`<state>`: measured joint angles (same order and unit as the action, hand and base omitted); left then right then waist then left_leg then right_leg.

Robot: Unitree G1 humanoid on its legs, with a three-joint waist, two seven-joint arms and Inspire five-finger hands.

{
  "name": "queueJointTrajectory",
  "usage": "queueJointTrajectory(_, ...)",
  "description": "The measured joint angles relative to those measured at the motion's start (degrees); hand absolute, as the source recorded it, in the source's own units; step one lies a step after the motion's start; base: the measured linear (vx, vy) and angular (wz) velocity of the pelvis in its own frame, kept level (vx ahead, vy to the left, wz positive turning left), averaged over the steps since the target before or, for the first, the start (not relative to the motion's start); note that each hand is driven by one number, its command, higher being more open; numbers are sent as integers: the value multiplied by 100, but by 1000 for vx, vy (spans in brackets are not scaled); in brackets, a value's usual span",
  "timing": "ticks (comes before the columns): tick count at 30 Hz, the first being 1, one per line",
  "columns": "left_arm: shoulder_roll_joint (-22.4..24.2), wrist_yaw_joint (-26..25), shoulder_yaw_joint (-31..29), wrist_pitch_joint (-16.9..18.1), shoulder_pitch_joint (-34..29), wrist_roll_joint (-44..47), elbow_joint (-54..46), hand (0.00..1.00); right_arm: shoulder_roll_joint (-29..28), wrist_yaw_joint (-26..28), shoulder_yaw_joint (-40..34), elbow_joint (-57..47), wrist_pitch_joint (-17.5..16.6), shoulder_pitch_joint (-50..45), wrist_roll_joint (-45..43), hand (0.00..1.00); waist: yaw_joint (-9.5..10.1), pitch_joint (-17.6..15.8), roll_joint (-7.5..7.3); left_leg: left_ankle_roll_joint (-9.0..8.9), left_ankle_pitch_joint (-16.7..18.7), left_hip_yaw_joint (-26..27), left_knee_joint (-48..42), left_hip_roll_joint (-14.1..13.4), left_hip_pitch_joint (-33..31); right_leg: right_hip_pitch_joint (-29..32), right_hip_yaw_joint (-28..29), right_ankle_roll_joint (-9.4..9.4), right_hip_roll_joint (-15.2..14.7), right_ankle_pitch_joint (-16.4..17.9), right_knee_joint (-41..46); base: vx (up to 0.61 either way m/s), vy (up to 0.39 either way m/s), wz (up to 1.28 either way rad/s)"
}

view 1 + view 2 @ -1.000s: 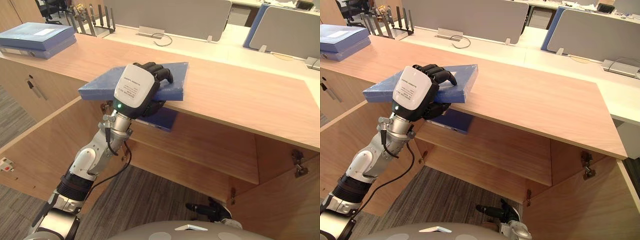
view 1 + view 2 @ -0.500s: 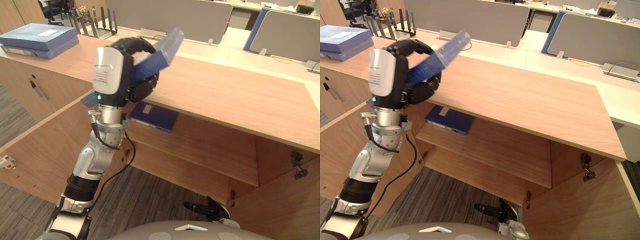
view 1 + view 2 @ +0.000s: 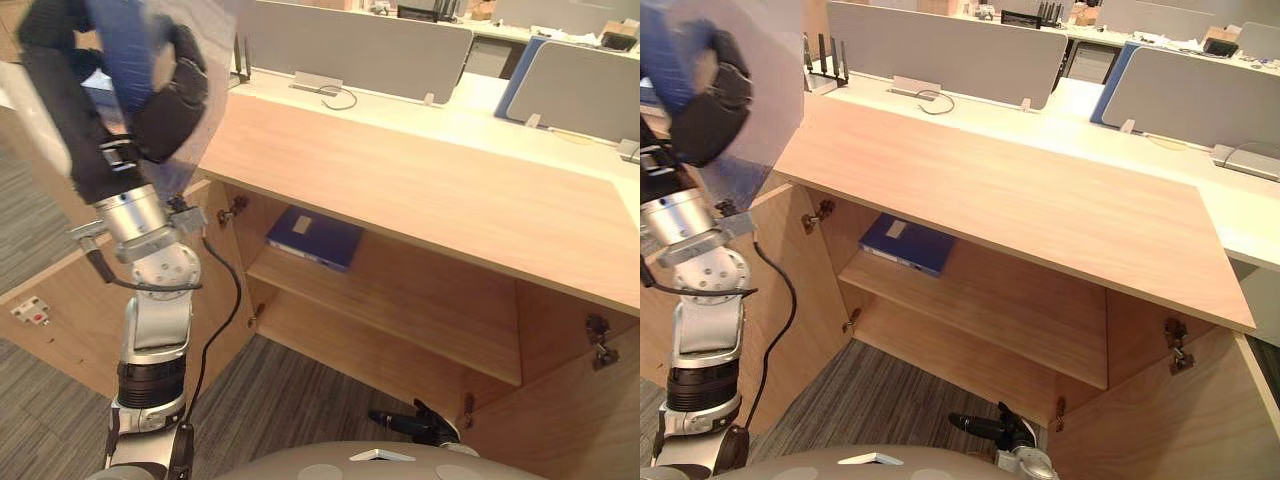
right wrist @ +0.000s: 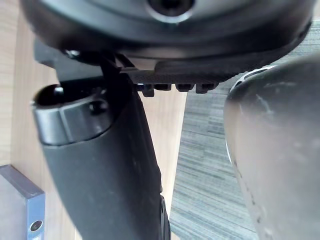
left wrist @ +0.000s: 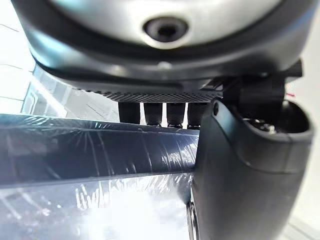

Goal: Walk over to the cabinet, pick up the folder, carry it to the office cabinet, place the folder inside the office cabinet, then close the office cabinet door

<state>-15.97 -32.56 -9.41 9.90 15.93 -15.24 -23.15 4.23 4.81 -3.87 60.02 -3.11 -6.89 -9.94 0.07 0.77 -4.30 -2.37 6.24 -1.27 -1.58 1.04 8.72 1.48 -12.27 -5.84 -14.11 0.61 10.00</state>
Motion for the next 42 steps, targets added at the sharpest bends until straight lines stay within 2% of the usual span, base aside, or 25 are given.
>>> queueJointTrajectory(3,38,62,-124,181,0,670,-68,0,0,44,-1,31,0,-4,-1,100,52,5,1,20,-15,-57,2,15,-1,-25,-20,-3,-19,7,6,-33,-8,8)
queueJointTrajectory(9,35,961,-136,675,0,2411,-192,0,7,91,-2,58,18,-13,2,100,122,12,1,38,-118,-167,98,60,-2,-64,-147,-11,-95,31,26,-16,-8,12)
queueJointTrajectory(12,19,1478,-50,785,0,3361,-180,0,13,93,4,60,37,-12,3,100,137,13,2,34,-133,-195,102,59,-3,-63,-175,-14,-105,45,70,-4,-32,7)
queueJointTrajectory(13,-72,1881,52,791,-1,4077,-104,0,23,93,4,59,49,-12,3,100,141,12,14,31,-136,-208,103,59,-3,-64,-188,-30,-112,60,93,-5,-38,6)
queueJointTrajectory(14,-126,2062,102,792,-1,4405,-52,0,32,97,8,59,57,-11,3,100,143,10,25,28,-138,-212,104,58,-4,-64,-192,-31,-112,60,95,-7,-43,5)
queueJointTrajectory(17,-669,2651,512,801,-2,5412,307,0,58,113,10,56,91,-1,1,100,141,19,48,22,-155,-220,128,54,-4,-63,-202,-31,-111,62,97,0,0,0)
queueJointTrajectory(19,-1214,3275,847,606,-28,6287,593,0,94,119,11,56,110,19,0,100,135,30,86,29,-195,-237,185,57,-1,-53,-223,-32,-121,61,97,-4,-1,4)
queueJointTrajectory(22,-1768,3774,1193,333,-134,6786,787,0,171,157,31,56,119,34,-1,100,127,29,153,33,-200,-252,195,60,-3,-52,-236,-36,-127,63,99,15,2,3)
queueJointTrajectory(23,-2871,4573,1413,-303,-761,7443,1028,0,273,322,64,56,117,-4,-5,100,151,25,197,33,-200,-262,207,56,16,-47,-242,-20,-127,100,136,35,0,3)
queueJointTrajectory(28,-3095,4638,1413,-353,-794,7589,1125,0,274,342,65,55,113,-33,-7,100,146,39,162,32,-200,-263,272,49,90,-24,-222,-4,-143,244,296,0,0,0)
queueJointTrajectory(30,-3435,4854,1418,-406,-1042,7740,1124,0,292,373,63,55,103,-36,-7,100,127,38,163,24,-195,-249,275,31,90,-9,-208,-6,-122,246,297,13,-10,-2)
queueJointTrajectory(33,-3637,5030,1495,-514,-1442,7856,1125,0,413,415,302,-158,109,-152,-1,100,125,39,163,19,-190,-206,298,31,86,28,-165,-7,-114,246,296,25,-9,-8)
queueJointTrajectory(39,-3847,5308,1815,-915,-2367,8064,1143,0,886,796,692,-1862,107,-704,19,100,105,49,109,5,-138,-47,284,25,55,164,-4,-11,-75,245,298,23,-16,-13)
queueJointTrajectory(42,-3913,5394,1827,-1034,-2761,8086,1165,0,1424,1046,668,-3113,22,-1113,35,100,-4,57,89,2,-115,-31,274,30,57,168,3,-34,-77,233,299,23,-4,-3)
